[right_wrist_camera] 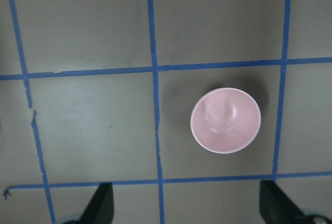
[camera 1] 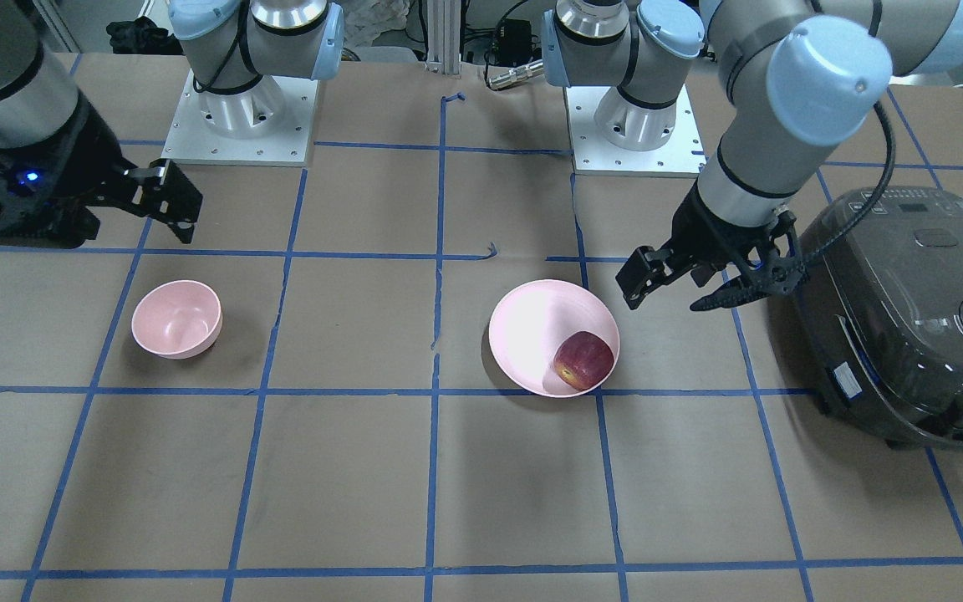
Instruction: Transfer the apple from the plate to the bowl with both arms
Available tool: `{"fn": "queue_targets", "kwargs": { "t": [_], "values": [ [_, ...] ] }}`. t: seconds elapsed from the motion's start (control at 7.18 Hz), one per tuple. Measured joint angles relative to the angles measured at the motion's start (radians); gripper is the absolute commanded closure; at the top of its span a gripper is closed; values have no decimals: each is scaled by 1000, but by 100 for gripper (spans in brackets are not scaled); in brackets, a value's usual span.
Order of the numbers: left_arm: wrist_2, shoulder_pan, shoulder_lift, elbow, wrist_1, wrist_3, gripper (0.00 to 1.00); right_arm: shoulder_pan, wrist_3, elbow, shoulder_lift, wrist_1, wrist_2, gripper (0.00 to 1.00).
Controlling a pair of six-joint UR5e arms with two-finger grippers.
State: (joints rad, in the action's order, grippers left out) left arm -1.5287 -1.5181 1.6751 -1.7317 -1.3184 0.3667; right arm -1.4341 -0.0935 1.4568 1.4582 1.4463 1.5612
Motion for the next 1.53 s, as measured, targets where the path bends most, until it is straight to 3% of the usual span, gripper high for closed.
{"fn": "queue_targets", "kwargs": {
  "t": [0.14,0.56,0.7,0.97,1.39,1.53],
  "values": [
    [7,-16,28,-47,91,89,0,76,-89,63,-25,60,-1,0],
    [21,-51,114,-93,204,233,0,235,-309,405,-79,508,15,2],
    [33,-52,147,-98,237,257,0,277,-352,501,-97,623,3,15],
    [55,-53,207,-117,296,291,0,302,-374,593,-113,711,-33,100],
    [49,-53,245,-167,351,305,0,305,-387,606,-122,719,-32,100],
    [51,-53,247,-175,357,308,46,303,-386,604,-122,717,-30,100]
  ]
}}
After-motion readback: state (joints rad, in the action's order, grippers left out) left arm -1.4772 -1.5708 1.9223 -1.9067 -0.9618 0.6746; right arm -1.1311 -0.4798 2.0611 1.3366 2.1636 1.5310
